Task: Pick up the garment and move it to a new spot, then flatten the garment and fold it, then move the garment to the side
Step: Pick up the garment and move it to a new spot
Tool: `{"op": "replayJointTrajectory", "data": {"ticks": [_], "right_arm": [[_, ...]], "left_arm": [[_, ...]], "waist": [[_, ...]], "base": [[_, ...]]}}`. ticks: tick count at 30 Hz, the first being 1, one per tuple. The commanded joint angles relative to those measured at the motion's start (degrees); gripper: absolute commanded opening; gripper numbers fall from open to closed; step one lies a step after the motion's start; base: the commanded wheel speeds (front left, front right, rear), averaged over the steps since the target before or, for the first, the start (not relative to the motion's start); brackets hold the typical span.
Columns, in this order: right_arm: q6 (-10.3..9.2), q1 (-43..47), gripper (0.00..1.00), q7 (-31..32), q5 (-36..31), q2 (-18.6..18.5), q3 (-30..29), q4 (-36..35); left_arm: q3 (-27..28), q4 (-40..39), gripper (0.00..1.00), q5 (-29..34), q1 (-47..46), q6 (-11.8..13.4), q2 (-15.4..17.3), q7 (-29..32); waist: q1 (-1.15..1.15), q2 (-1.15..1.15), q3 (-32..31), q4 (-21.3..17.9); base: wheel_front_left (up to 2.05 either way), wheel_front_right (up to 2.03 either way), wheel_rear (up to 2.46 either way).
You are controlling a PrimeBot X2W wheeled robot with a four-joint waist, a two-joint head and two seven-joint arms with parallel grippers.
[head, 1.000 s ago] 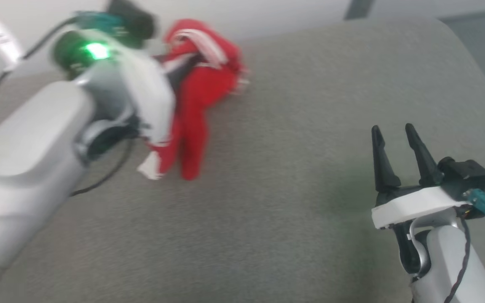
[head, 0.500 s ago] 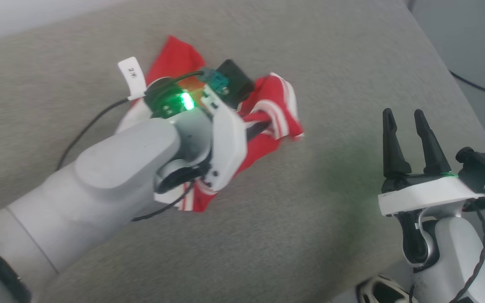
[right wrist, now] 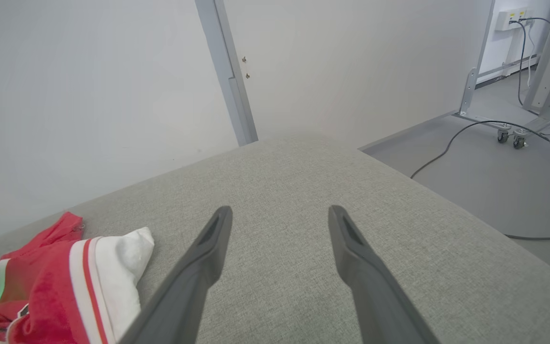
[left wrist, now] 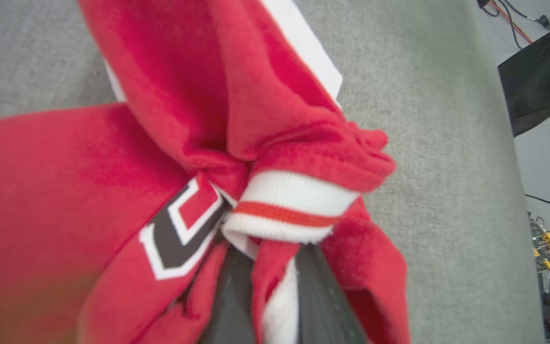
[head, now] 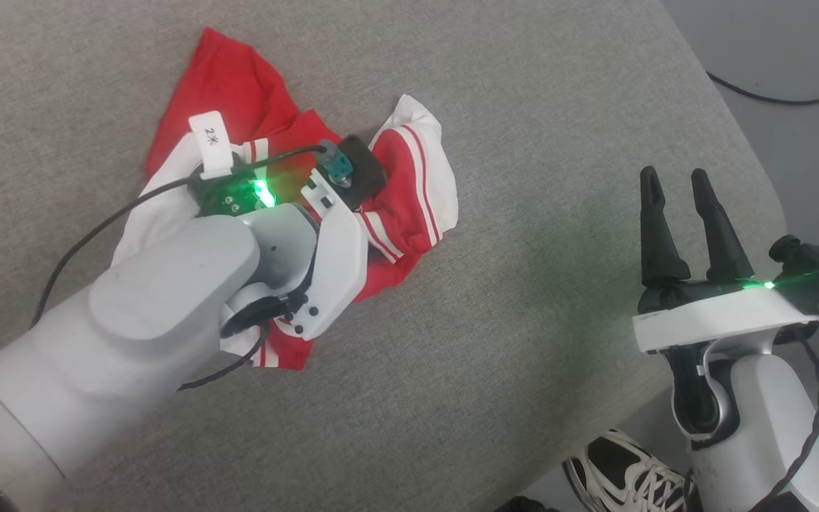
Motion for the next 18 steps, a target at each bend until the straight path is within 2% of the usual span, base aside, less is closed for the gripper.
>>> {"op": "replayJointTrajectory", "data": {"ticks": [1, 2, 7, 12, 13, 18], "right_arm": [[0.0, -0.34, 1.0, -0.18, -0.33, 0.12, -0.11, -0.15], [0.0, -0.36, 1.0, -0.18, -0.71, 0.12, -0.3, -0.17], [0.0, -0.37, 1.0, -0.19, -3.85, 0.09, -0.98, 0.51], [0.0, -0.13, 1.0, -0.18, -7.74, 0.09, -1.77, 1.23], [0.0, -0.13, 1.0, -0.18, -7.74, 0.09, -1.77, 1.23], [0.0, 0.15, 1.0, -0.19, -11.58, 0.09, -2.44, 2.49]], "left_arm": [[-3.71, 2.67, 0.66, 1.25, 5.86, 0.09, 1.79, 2.84], [-3.71, 2.56, 1.0, 1.6, 5.57, 0.09, 1.88, 2.62], [-2.61, 1.84, 1.0, 0.4, 2.22, 0.29, 1.02, -2.9], [-2.08, -0.21, 1.0, -6.13, 0.09, 0.12, -1.47, -11.39], [-2.08, -0.21, 1.0, -6.13, 0.09, 0.12, -1.47, -11.39], [-2.11, -2.33, 1.0, -11.61, 1.41, 0.08, -1.06, -18.34]], "waist": [[0.0, 0.0, -0.21, 0.71], [0.0, 0.0, -0.43, 1.23], [0.0, 0.0, -3.43, 5.37], [0.0, 0.0, -7.94, 10.91], [0.0, 0.0, -7.94, 10.91], [0.0, 0.0, -11.78, 16.41]], "base": [[0.0, 0.0, 0.0], [0.0, 0.0, 0.0], [0.0, 0.0, 0.0], [0.0, 0.0, 0.0], [0.0, 0.0, 0.0], [0.0, 0.0, 0.0]]}}
